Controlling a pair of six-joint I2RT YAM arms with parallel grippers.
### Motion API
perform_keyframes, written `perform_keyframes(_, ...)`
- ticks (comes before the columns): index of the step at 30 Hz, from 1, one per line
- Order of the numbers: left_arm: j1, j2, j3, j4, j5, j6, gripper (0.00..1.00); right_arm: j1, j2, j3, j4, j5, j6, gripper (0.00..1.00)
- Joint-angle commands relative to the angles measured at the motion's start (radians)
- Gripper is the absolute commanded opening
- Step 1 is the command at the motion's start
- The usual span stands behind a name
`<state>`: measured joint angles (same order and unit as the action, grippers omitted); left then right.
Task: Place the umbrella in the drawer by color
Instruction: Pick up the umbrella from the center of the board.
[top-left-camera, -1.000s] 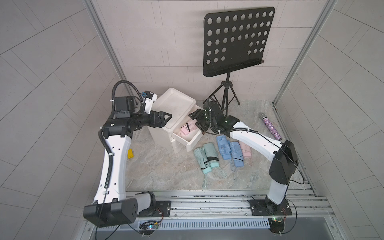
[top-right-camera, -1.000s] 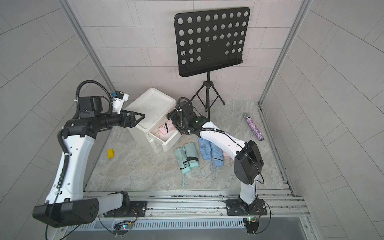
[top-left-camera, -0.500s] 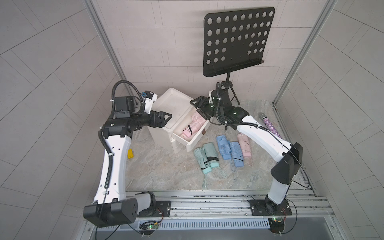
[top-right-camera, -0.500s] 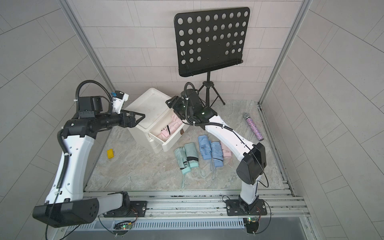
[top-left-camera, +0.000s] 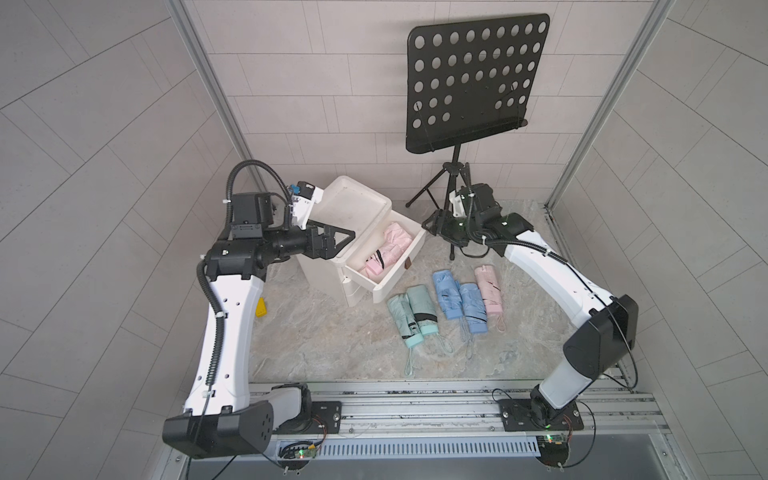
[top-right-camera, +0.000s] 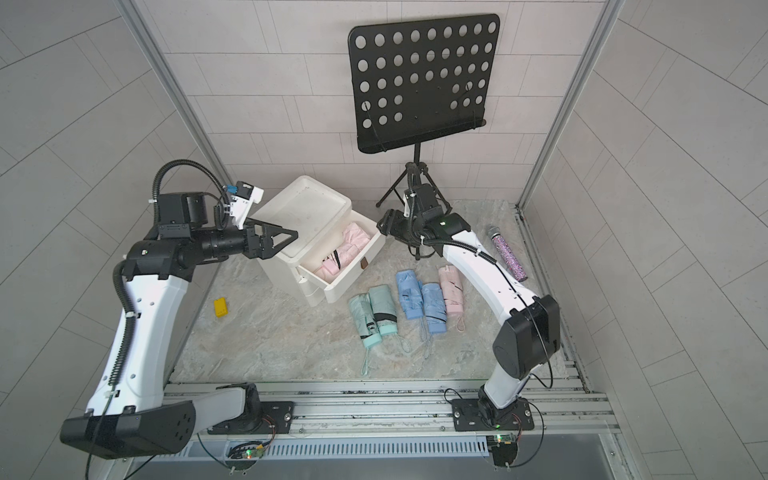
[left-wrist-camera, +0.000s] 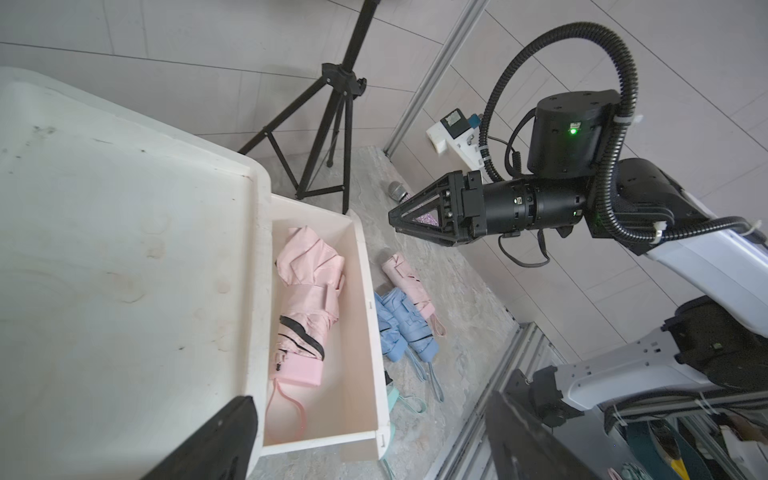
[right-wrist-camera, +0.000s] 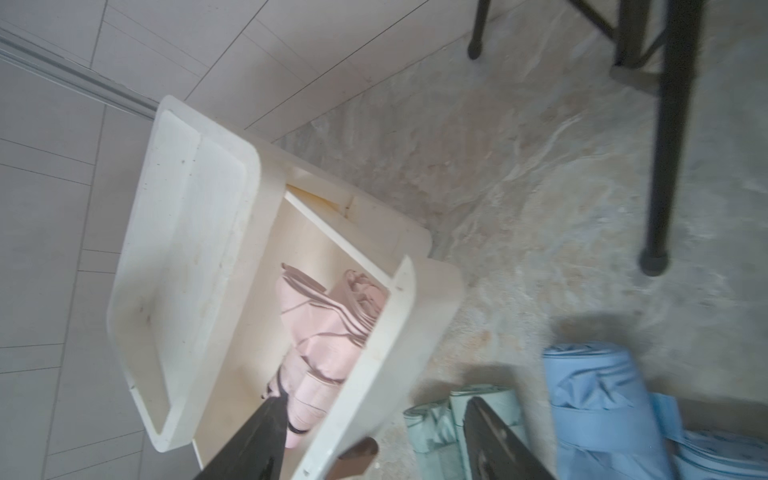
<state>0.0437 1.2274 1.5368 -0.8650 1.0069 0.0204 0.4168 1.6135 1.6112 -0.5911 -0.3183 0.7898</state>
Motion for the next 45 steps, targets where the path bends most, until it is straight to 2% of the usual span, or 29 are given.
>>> perform_keyframes(1,-0.034,-0.008,-0.028,0.014,0.049,-0.025,0.93,-0.041,-0.1,-0.034,-0.097,0.11,-0.152,0.71)
perform_keyframes(10,-0.144,0.022,-0.083,0.106,0.033,-0.084,0.93,-0.191,-0.242,-0.264,-0.157,0.201,-0.246,0.72)
perform_keyframes(18,-0.306,0.068,-0.071,0.112,-0.185,-0.057,0.92,-0.213,-0.238,-0.406,-0.149,0.309,-0.285,0.72)
perform_keyframes(22,-0.362,0.092,-0.066,0.105,-0.21,-0.05,0.92,-0.214,-0.204,-0.447,-0.14,0.353,-0.282,0.72)
perform_keyframes(29,-0.411,0.095,-0.096,0.105,-0.233,-0.034,0.92,-0.239,-0.073,-0.436,-0.138,0.37,-0.289,0.72)
perform_keyframes(45,-0.416,0.093,-0.127,0.112,-0.245,-0.021,0.92,-0.271,0.19,-0.305,-0.101,0.317,-0.325,0.74)
